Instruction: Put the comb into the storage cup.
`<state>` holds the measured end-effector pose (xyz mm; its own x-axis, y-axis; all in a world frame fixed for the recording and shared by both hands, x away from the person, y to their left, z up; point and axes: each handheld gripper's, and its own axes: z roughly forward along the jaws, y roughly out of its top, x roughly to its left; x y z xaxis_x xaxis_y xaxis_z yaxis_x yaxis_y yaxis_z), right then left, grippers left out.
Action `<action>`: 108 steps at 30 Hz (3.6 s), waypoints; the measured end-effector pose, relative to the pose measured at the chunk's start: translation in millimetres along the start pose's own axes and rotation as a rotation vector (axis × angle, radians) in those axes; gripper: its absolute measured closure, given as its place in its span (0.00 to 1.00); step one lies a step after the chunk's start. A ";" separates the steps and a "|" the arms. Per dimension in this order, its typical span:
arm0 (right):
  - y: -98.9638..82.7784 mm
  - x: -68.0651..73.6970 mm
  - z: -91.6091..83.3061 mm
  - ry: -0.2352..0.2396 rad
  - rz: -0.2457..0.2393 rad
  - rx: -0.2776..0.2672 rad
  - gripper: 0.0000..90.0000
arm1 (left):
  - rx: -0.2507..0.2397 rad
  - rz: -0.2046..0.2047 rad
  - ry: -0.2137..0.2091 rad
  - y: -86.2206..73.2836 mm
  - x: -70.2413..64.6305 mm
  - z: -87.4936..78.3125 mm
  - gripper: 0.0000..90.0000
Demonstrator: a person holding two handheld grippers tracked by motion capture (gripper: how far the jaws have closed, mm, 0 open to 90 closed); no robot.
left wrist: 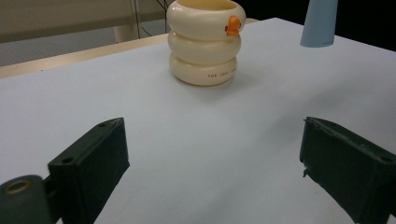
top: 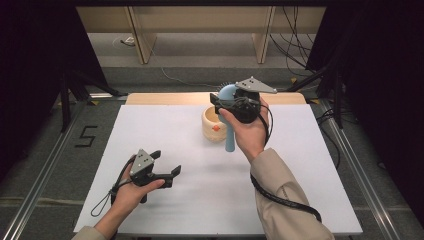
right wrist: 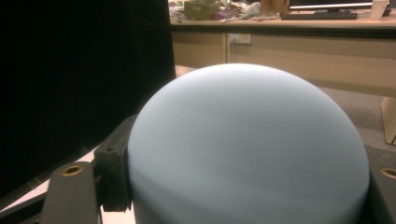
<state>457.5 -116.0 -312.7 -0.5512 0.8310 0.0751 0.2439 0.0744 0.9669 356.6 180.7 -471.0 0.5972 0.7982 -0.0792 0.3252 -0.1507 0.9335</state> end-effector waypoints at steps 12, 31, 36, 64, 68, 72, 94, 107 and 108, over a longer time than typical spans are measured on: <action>9.8 0.9 6.6 -0.003 -0.012 -0.025 0.29 | 0.003 0.013 0.017 -2.0 7.0 -3.2 0.04; 16.3 -2.9 15.9 -0.018 -0.017 -0.043 0.29 | 0.017 0.015 0.037 -3.4 8.9 -1.9 0.00; 19.6 -4.3 16.5 -0.025 -0.016 -0.055 0.29 | 0.018 0.016 0.036 -3.6 9.1 -1.8 0.00; 33.4 -8.7 25.1 -0.039 -0.015 -0.087 0.29 | 0.014 0.016 0.036 -3.1 9.9 -2.0 0.00; 35.8 -9.7 25.9 -0.042 -0.019 -0.090 0.29 | 0.014 0.016 0.036 -3.2 9.8 -1.9 0.00; 37.0 -10.8 27.1 -0.045 -0.021 -0.092 0.29 | 0.014 0.014 0.036 -3.2 9.9 -1.8 0.00; 42.6 -16.3 38.1 -0.062 -0.020 -0.099 0.29 | 0.011 0.011 0.038 -3.3 9.9 -1.8 0.00; 43.3 -17.1 44.5 -0.064 -0.016 -0.107 0.29 | 0.009 0.013 0.037 -3.1 9.4 -1.7 0.00; 43.1 -17.0 45.3 -0.064 -0.015 -0.109 0.29 | 0.009 0.012 0.037 -3.1 9.4 -1.7 0.00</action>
<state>513.5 -101.9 -283.3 -0.5015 0.8638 0.0480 0.1455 0.0296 0.9889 360.0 189.7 -474.0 0.5738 0.8172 -0.0544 0.3242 -0.1656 0.9314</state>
